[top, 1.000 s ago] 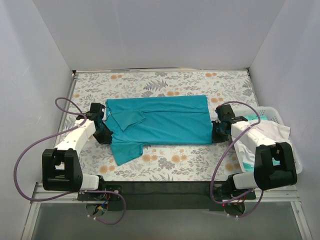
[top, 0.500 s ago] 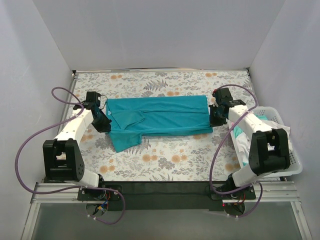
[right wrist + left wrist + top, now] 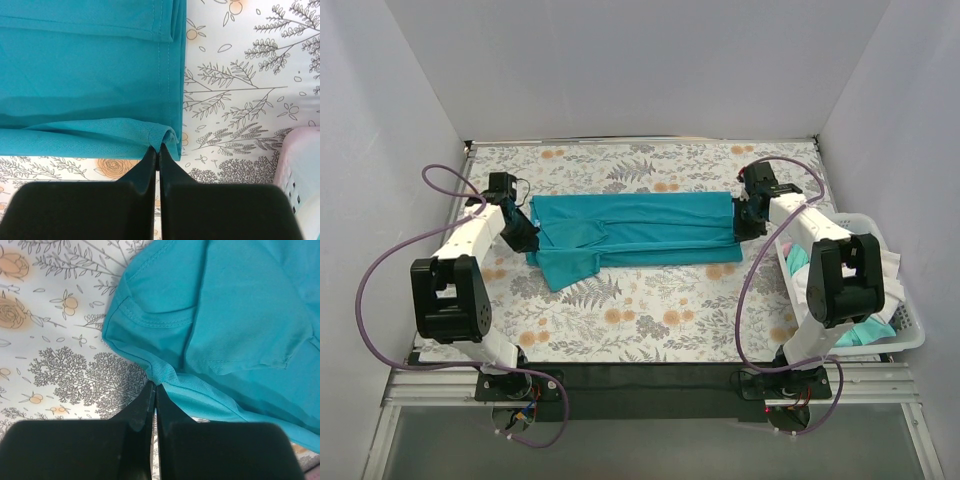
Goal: Fold and stack the t-shirts
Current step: Fold the tshirt
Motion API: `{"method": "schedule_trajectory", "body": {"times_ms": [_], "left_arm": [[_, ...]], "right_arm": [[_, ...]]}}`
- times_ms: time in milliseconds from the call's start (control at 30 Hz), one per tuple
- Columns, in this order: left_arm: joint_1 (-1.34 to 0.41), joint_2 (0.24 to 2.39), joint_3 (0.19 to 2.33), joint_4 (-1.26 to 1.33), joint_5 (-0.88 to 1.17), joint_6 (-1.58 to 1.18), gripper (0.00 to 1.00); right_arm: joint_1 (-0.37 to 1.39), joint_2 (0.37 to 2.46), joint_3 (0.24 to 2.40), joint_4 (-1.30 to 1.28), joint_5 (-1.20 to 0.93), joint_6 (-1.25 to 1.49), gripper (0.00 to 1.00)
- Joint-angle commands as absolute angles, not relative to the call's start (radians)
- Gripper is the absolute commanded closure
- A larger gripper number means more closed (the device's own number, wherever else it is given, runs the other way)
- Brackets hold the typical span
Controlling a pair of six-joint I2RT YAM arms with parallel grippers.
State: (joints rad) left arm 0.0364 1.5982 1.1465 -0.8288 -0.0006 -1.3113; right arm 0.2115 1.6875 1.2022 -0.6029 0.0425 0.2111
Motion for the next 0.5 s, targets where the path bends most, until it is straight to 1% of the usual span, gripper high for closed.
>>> {"method": "schedule_trajectory", "body": {"times_ms": [0, 467], "left_arm": [[0.041, 1.604, 1.196, -0.804, -0.002, -1.289, 1.0], [0.043, 1.715, 1.241, -0.726, -0.002, -1.282, 1.0]], "right_arm": [[0.21, 1.709, 1.253, -0.598, 0.054, 0.202, 0.99], [0.21, 1.793, 1.31, -0.566, 0.072, 0.207, 0.99]]}}
